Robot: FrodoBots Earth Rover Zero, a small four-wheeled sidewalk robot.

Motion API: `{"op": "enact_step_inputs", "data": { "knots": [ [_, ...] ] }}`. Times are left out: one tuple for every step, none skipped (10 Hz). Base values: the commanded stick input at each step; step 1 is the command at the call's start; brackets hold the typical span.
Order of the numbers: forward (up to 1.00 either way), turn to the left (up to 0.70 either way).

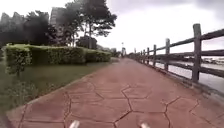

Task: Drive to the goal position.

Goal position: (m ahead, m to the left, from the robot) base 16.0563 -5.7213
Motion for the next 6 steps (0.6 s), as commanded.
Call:
{"op": "enact_step_inputs", "data": {
  "knots": [
    [0.70, 0.00],
    [0.70, 0.00],
    [0.70, 0.00],
    [0.70, 0.00],
    [0.70, 0.00],
    [0.70, 0.00]
  ]
}}
